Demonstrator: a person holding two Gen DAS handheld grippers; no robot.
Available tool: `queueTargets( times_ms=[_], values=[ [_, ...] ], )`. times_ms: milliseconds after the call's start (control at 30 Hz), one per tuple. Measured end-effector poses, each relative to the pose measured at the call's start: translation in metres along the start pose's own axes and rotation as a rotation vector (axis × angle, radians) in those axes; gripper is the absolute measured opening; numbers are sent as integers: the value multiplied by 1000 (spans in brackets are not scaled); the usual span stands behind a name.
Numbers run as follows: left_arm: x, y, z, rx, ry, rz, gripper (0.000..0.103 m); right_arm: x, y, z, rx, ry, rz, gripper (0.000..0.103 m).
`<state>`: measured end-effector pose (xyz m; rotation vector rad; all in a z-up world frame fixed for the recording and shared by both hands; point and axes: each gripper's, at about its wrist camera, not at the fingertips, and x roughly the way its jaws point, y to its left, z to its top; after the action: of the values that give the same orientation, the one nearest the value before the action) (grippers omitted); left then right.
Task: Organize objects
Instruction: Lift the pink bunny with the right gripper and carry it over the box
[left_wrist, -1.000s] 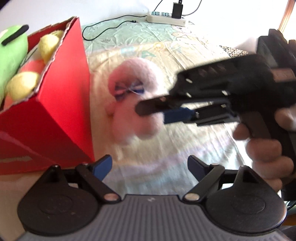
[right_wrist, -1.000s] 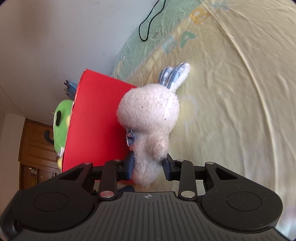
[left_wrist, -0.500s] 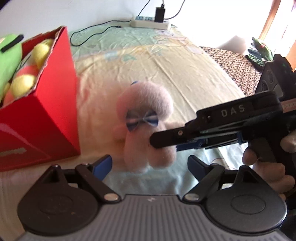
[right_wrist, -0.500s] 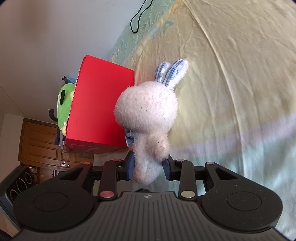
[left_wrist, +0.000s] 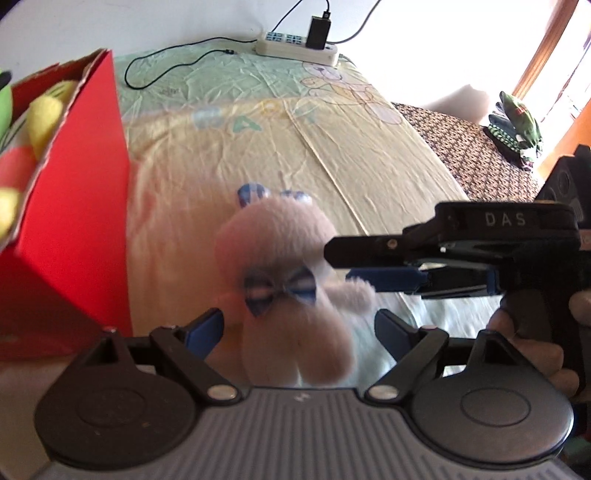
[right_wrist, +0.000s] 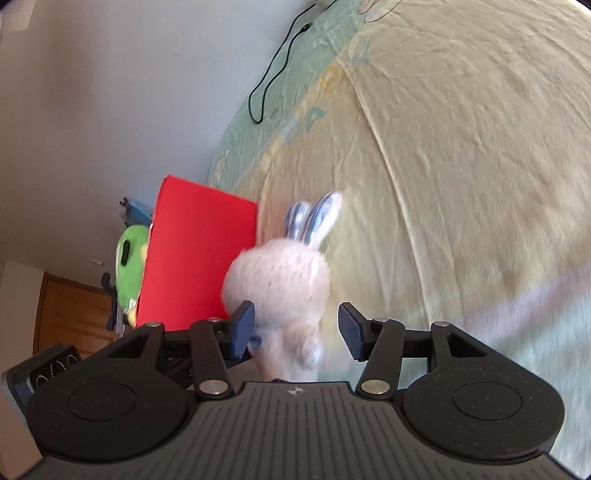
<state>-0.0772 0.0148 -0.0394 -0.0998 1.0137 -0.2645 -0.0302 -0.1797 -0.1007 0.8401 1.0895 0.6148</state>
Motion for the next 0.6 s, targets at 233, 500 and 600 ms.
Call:
queueTargets(
  times_ms=[233, 500, 600],
  values=[
    [24, 4, 15, -9, 30, 15, 86, 25, 5, 9, -9, 34, 43, 58],
    [22, 8, 16, -20, 38, 27, 80, 35, 11, 13, -13, 65, 76, 52],
    [16, 4, 15, -5, 30, 29, 80, 31, 16, 11, -29, 60, 77, 51]
  ],
)
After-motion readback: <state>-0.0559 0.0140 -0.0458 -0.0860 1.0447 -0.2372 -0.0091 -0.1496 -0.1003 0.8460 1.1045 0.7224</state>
